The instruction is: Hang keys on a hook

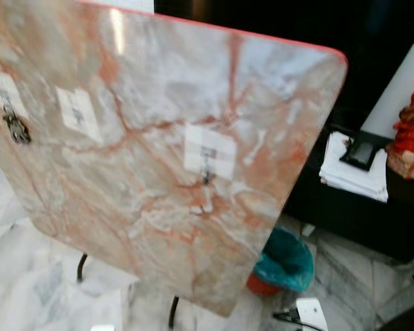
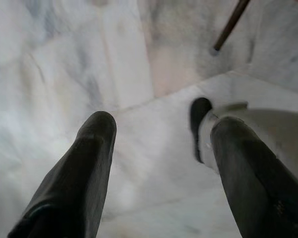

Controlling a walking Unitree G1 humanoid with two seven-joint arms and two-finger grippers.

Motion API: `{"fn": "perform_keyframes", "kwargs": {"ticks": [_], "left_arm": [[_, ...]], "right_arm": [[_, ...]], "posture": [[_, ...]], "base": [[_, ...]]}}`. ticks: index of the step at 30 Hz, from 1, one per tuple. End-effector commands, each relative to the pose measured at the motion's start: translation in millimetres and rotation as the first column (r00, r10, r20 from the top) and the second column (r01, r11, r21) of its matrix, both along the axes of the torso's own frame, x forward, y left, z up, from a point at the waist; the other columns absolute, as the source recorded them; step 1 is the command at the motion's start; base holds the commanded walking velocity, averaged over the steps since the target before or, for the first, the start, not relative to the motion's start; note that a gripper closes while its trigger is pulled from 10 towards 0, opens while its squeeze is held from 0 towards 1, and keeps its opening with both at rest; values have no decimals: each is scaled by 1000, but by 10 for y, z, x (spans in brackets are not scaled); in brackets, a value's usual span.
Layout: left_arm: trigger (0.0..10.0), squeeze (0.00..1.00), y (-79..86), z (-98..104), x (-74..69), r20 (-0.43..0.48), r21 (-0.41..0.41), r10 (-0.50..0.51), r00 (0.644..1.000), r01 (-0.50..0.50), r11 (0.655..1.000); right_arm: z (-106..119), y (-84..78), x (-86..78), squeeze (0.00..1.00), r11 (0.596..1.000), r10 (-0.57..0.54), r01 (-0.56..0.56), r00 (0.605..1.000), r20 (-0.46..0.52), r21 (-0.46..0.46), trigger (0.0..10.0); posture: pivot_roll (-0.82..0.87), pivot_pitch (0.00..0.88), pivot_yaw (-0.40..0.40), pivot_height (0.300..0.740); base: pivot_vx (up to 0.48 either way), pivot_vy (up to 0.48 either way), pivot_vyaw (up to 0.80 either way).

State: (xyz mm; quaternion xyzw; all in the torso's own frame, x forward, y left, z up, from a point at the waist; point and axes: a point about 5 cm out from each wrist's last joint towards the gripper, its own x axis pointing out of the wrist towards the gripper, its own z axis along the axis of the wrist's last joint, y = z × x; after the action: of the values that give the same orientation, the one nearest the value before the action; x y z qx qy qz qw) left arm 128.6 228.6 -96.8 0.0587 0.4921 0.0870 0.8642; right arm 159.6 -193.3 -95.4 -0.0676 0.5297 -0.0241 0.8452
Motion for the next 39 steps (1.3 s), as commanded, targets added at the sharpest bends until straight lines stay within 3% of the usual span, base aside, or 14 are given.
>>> {"fn": "perform_keyframes", "kwargs": {"ticks": [1,39], "left_arm": [[10000,0,-91,-13,21,7,-11,-14,1000,14,1000],[10000,0,-90,-9,41,1,-20,-40,999,40,999]], "right_arm": [[-3,-95,-42,0,1000,-15,15,1000,-14,-22,10000],[5,-105,-26,0,1000,2,-2,1000,-12,-28,10000]], "posture": [[31,22,-120,740],[32,0,-115,740]], "base": [[0,480,0],[0,480,0]]}}
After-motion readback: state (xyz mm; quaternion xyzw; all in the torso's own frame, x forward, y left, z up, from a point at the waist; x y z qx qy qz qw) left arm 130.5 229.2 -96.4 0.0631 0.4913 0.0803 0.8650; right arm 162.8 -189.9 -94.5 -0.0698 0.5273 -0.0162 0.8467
